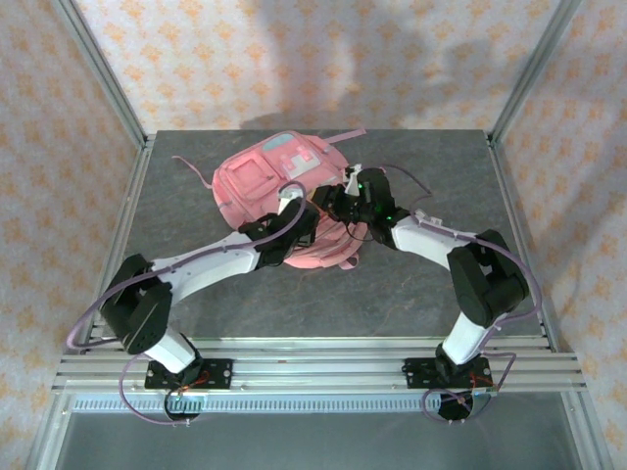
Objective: Pack the student bag
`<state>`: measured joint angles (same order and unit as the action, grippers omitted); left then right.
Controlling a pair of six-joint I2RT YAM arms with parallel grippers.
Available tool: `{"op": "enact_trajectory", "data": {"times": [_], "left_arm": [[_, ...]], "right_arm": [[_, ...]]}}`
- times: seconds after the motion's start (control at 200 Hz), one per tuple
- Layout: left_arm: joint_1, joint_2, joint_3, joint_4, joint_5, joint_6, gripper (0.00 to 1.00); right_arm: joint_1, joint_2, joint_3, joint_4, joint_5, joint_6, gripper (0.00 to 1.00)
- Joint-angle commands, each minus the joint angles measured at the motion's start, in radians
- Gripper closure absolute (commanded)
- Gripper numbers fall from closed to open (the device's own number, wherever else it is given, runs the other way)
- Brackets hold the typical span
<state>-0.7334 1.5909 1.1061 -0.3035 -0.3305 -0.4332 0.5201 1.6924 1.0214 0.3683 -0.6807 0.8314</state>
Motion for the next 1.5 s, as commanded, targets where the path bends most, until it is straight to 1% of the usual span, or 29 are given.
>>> {"op": "enact_trajectory", "data": {"times": [0.0,0.055,0.07,0.075,0.085,0.09,0.165,0.175,0.19,0.33,0.36,0.455,0.506,0.576,0.666,0.741,0.871,1.051,1.166,1.422,1.497], "left_arm": [[0.000,0.039,0.055,-0.051,-0.114,0.055,0.39],[0.007,0.050,0.058,-0.044,-0.133,0.059,0.52],[0.010,0.052,0.060,-0.043,-0.134,0.059,0.57],[0.011,0.053,0.060,-0.043,-0.134,0.059,0.61],[0.013,0.055,0.060,-0.042,-0.134,0.059,0.62],[0.015,0.055,0.061,-0.042,-0.134,0.059,0.65],[0.034,0.058,0.065,-0.042,-0.124,0.057,0.93],[0.036,0.058,0.066,-0.042,-0.124,0.056,0.95],[0.039,0.057,0.067,-0.042,-0.124,0.056,1.00],[0.060,0.023,0.078,-0.055,-0.128,0.053,1.00],[0.063,0.010,0.076,-0.050,-0.126,0.056,1.00],[0.079,-0.028,0.081,-0.049,-0.110,0.059,1.00],[0.087,-0.044,0.089,-0.051,-0.100,0.064,1.00],[0.092,-0.062,0.102,-0.054,-0.094,0.070,1.00],[0.092,-0.085,0.122,-0.052,-0.087,0.075,1.00],[0.092,-0.102,0.128,-0.036,-0.077,0.080,1.00],[0.092,-0.099,0.138,-0.034,-0.061,0.084,1.00],[0.092,-0.095,0.134,-0.042,-0.049,0.072,1.00],[0.092,-0.095,0.129,-0.043,-0.046,0.068,1.00],[0.092,-0.085,0.125,-0.042,-0.040,0.059,1.00],[0.092,-0.083,0.124,-0.042,-0.034,0.057,1.00]], "right_arm": [[0.000,-0.069,0.030,0.087,-0.028,0.006,0.71],[0.000,-0.080,0.027,0.086,-0.027,0.005,0.71],[0.000,-0.083,0.025,0.086,-0.028,0.003,0.71],[-0.001,-0.084,0.025,0.085,-0.029,0.003,0.71],[-0.001,-0.087,0.024,0.084,-0.028,0.002,0.71],[-0.002,-0.088,0.023,0.084,-0.029,0.002,0.71],[-0.003,-0.103,0.018,0.057,-0.027,-0.013,0.71],[-0.003,-0.106,0.017,0.052,-0.026,-0.016,0.71],[-0.003,-0.109,0.017,0.040,-0.024,-0.021,0.71],[-0.018,-0.176,-0.012,-0.103,0.029,-0.113,0.70],[-0.024,-0.200,-0.024,-0.138,0.055,-0.136,0.63],[-0.051,-0.287,-0.063,-0.273,0.147,-0.197,0.49],[-0.069,-0.332,-0.075,-0.364,0.226,-0.221,0.38],[-0.095,-0.376,-0.080,-0.500,0.348,-0.246,0.26],[-0.132,-0.396,-0.078,-0.656,0.502,-0.245,0.18],[-0.163,-0.383,-0.088,-0.724,0.574,-0.235,0.17],[-0.195,-0.304,-0.092,-0.776,0.629,-0.191,0.15],[-0.207,-0.170,-0.070,-0.784,0.632,-0.149,0.15],[-0.209,-0.099,-0.042,-0.790,0.660,-0.130,0.15],[-0.212,0.020,0.009,-0.795,0.728,-0.095,0.19],[-0.214,0.050,0.020,-0.783,0.734,-0.095,0.22]]}}
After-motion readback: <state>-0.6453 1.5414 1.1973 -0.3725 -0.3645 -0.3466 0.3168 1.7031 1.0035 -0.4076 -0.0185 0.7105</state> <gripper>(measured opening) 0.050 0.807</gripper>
